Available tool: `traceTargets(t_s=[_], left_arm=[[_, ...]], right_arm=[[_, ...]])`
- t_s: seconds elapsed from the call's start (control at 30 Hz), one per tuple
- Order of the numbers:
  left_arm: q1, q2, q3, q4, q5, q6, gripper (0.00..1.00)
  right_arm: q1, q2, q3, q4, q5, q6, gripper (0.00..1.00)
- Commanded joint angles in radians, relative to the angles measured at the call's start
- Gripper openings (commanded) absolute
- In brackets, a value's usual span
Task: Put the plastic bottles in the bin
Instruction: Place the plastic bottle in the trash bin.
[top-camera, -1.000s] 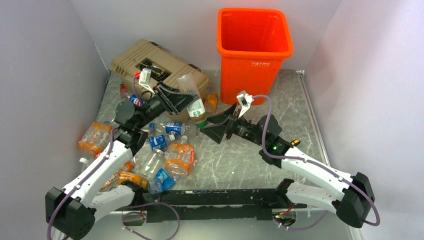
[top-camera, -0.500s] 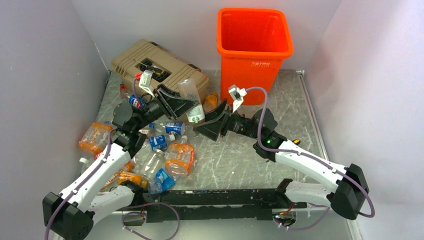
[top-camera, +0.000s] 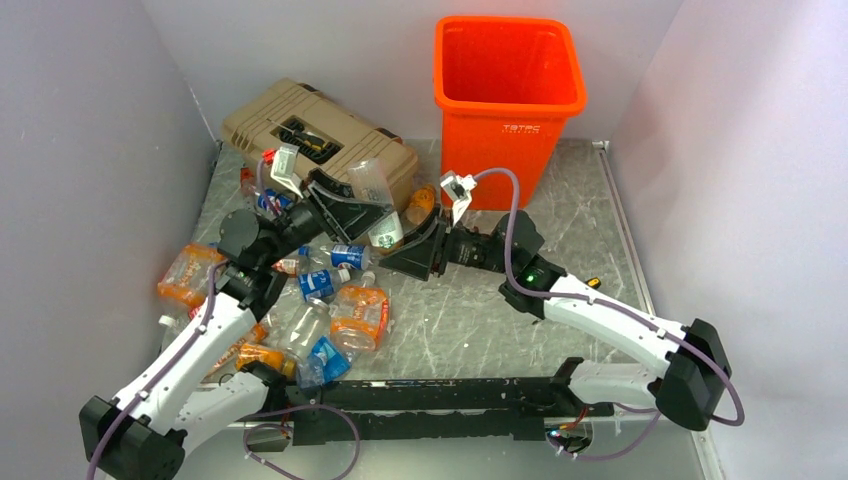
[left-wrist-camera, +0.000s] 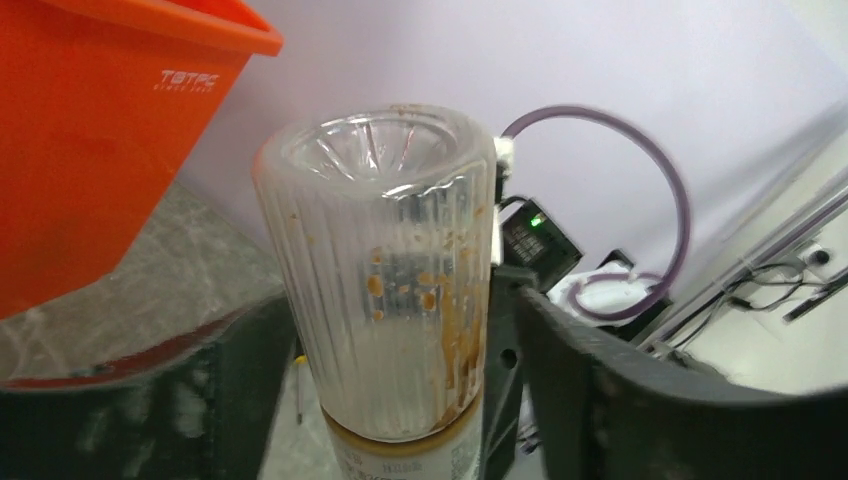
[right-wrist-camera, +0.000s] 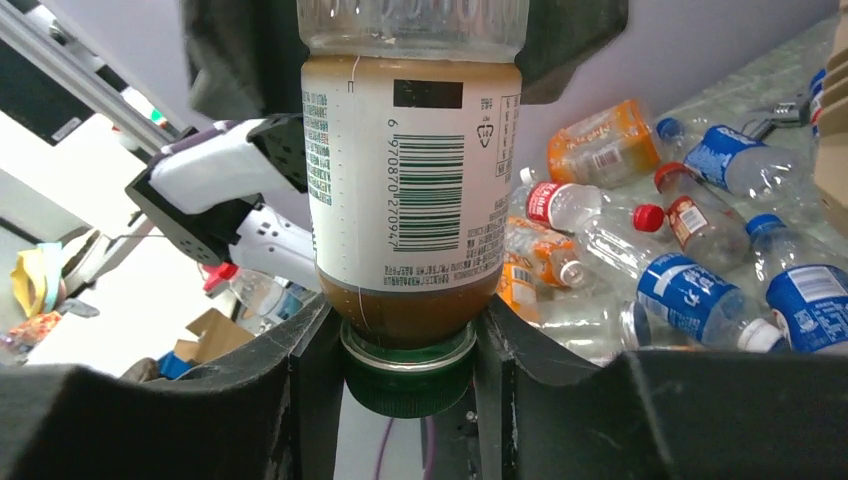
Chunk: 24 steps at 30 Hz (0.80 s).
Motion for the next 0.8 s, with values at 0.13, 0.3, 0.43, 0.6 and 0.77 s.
traceTargets(t_s=[0.13,0.3,0.43,0.6,0.77], left_arm=[[-0.005,-0.155,0.105,-0.452,-0.17,0.283,1.0],[-0.005,-0.192,0.288,-0.873,-0.552,0.586,0.99],[-0.005,-0.193,0.269,-0.934,-0.751,0.705,0.99],[-0.006,-0.257,0.074,-0.82,-0.85,0.696,0.99],[-0.006,-0.297,0.018,-0.835,-0.903,0.713,1.0]], right_arm=[[0.014,-0.187,0.198,-0.523,0.473,-0.417,0.0],[0.017,-0.2,0.355,-0.63,1.191,-0.801,0.0],[0.001,-0.092,0.432,-0.341,1.461,-1.07,0.0],[-0.137,0.146,0.663,-0.289,1.472,-1.116,0.0],[-0.313,0.361,0.878,-0.347,1.383,-1.06,0.0]])
